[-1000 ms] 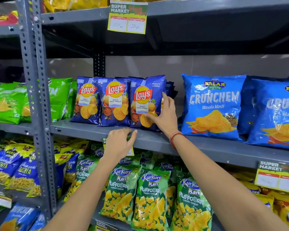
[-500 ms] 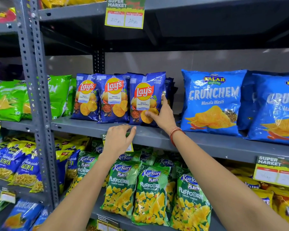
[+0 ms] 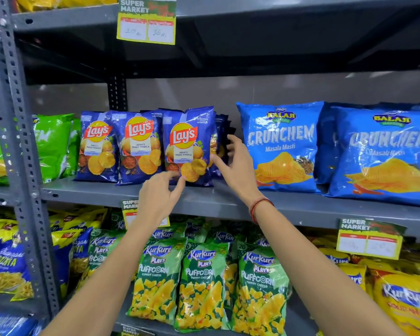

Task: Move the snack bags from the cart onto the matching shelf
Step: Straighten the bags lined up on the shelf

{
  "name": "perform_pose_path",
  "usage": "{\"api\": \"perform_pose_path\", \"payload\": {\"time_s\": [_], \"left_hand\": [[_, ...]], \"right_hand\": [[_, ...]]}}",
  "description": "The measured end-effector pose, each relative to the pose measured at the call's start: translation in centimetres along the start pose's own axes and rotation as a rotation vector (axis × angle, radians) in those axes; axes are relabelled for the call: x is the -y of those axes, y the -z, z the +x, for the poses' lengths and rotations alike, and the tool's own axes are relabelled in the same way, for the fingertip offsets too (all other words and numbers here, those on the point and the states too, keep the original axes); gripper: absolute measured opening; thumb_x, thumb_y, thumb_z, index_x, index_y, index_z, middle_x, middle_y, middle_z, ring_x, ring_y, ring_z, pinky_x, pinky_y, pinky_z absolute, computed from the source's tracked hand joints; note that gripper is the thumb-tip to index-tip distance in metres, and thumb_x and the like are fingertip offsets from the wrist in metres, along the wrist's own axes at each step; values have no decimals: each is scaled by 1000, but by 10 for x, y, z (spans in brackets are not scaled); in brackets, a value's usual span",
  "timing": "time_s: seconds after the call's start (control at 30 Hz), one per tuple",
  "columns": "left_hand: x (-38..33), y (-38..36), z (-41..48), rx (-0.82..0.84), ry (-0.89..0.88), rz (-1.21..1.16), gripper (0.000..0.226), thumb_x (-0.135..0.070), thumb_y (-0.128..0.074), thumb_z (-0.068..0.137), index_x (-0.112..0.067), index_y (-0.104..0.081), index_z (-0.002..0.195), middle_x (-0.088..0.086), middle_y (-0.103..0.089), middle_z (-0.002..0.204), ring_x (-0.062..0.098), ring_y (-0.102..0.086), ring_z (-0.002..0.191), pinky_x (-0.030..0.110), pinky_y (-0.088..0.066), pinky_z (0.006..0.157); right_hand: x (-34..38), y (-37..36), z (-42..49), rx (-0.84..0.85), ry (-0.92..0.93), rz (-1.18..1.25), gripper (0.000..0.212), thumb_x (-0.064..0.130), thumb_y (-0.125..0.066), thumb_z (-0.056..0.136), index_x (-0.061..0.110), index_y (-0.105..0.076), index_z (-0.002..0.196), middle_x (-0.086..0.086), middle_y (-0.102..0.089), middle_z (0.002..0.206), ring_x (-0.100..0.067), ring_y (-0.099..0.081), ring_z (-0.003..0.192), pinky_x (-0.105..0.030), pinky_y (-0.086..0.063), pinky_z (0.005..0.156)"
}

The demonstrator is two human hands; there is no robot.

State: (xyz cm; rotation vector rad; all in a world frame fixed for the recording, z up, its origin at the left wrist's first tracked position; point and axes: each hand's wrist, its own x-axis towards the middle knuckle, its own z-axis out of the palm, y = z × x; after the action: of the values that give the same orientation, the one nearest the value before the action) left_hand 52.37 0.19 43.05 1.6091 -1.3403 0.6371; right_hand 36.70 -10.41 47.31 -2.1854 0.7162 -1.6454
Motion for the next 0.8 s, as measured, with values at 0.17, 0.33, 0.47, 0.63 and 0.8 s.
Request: {"api": "perform_pose_path", "payload": {"time_s": [0.17, 0.33, 0.47, 0.63, 0.8], "left_hand": [[-62, -15, 27, -42, -52, -211, 37, -44, -44, 88, -17, -68, 98, 1, -72, 95, 19, -64, 89, 38, -52, 73], [-109, -55, 57, 61, -67, -403, 39, -42, -52, 87, -14, -61, 113, 8, -68, 109, 20, -61, 99, 39, -51, 87], [-124, -90, 77, 247, 197, -658, 68, -45, -59, 85, -14, -33, 139, 14, -45, 139, 26, -46, 124, 44, -37, 106], [-143, -107, 84, 401, 525, -959, 79, -50, -58, 83, -17, -21, 145, 0, -41, 140, 18, -40, 127, 31, -31, 97], [-145, -119, 78, 431, 414, -1058, 53, -23, -76, 74, -19, -51, 120, 1, -62, 116, 20, -60, 106, 34, -50, 88]], "right_hand": [[-4, 56, 1, -162, 35, 15, 48, 33, -64, 88, 15, -48, 130, -3, -57, 117, -17, -54, 104, -43, -52, 86], [-29, 109, 4, -362, 20, -106, 45, 27, -65, 86, 9, -52, 125, -9, -58, 121, -27, -53, 110, -42, -44, 95], [-57, 136, 4, -355, -148, -190, 68, 41, -68, 84, 9, -41, 137, -14, -48, 132, -29, -44, 121, -36, -36, 102], [-78, 145, 11, -82, -464, 102, 96, 42, -78, 74, 15, -23, 148, -10, -42, 146, -26, -43, 134, -45, -38, 110], [-91, 148, 20, 112, -487, 198, 89, 12, -87, 64, 14, -37, 137, -8, -56, 134, -24, -55, 122, -36, -46, 102]]}}
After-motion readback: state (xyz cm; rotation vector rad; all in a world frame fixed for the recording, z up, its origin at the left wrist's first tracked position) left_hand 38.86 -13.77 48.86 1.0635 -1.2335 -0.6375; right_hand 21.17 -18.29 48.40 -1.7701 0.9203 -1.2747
